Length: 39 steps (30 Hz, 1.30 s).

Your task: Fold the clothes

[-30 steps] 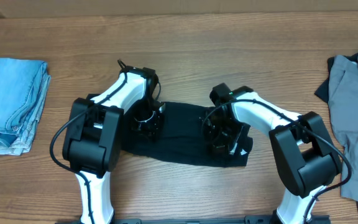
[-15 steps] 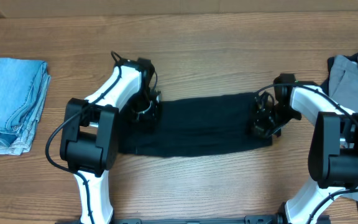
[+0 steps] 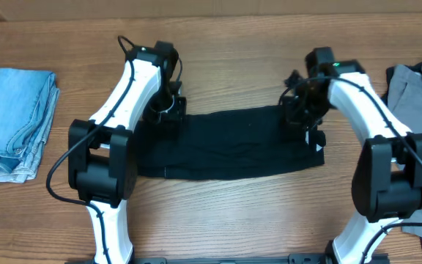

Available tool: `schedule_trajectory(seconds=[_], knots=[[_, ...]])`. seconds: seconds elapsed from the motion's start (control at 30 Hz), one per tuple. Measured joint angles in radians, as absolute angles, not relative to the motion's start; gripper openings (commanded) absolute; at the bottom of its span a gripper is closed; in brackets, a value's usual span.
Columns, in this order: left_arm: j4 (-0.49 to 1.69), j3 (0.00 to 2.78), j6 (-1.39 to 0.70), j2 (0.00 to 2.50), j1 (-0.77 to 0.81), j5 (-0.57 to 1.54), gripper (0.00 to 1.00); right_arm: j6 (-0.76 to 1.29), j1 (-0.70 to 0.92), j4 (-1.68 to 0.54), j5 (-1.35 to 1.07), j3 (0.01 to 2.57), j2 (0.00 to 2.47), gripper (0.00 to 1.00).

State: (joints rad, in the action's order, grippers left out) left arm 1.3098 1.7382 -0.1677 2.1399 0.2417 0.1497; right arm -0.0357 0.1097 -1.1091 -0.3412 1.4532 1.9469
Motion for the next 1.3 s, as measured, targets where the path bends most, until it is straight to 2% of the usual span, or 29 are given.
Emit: schedule_trajectory(seconds=[0.23, 0.63, 0.7, 0.73, 0.77, 0.8, 0.83, 0.87, 0.93, 0.97, 1.03, 1.2, 1.3], knots=[[1.152, 1.586, -0.189, 2.139, 0.242, 0.105, 0.04, -0.052, 0.131, -0.881, -0.273, 1.187, 1.932, 0.04], [1.134, 1.569, -0.204, 2.137, 0.255, 0.058, 0.04, -0.052, -0.126, -0.778, -0.232, 1.196, 1.922, 0.04], [1.132, 1.569, -0.204, 2.137, 0.254, 0.05, 0.04, -0.052, -0.145, -0.767, -0.189, 1.218, 1.923, 0.07], [1.132, 1.57, -0.204, 2.137, 0.252, 0.037, 0.04, -0.052, -0.162, -0.775, -0.157, 1.246, 1.924, 0.18], [1.132, 1.573, -0.204, 2.137, 0.246, 0.023, 0.06, -0.053, -0.17, -0.793, -0.141, 1.277, 1.925, 0.33], [1.139, 1.584, -0.204, 2.137, 0.242, 0.013, 0.12, -0.052, -0.172, -0.833, -0.128, 1.322, 1.927, 0.51], [1.151, 1.629, -0.204, 2.138, 0.235, -0.002, 0.24, -0.055, -0.172, -0.862, -0.122, 1.365, 1.928, 0.59], [1.168, 1.675, -0.209, 2.138, 0.234, -0.009, 0.3, -0.053, -0.17, -0.899, -0.122, 1.392, 1.928, 0.65], [1.204, 1.831, -0.21, 2.139, 0.236, -0.007, 0.57, -0.047, -0.17, -0.991, -0.133, 1.411, 1.928, 0.85], [1.212, 1.907, -0.205, 2.138, 0.242, 0.02, 0.72, -0.035, -0.17, -1.04, -0.159, 1.412, 1.929, 0.88], [1.195, 1.997, -0.184, 2.138, 0.263, 0.11, 0.93, -0.031, -0.17, -1.105, -0.223, 1.412, 1.929, 0.89], [1.141, 2.008, -0.131, 2.138, 0.4, 0.24, 0.8, -0.107, -0.17, -1.14, -0.424, 1.404, 1.929, 0.93], [1.139, 2.008, -0.123, 2.141, 0.437, 0.251, 0.72, -0.135, -0.17, -1.037, -0.482, 1.328, 1.931, 0.92]])
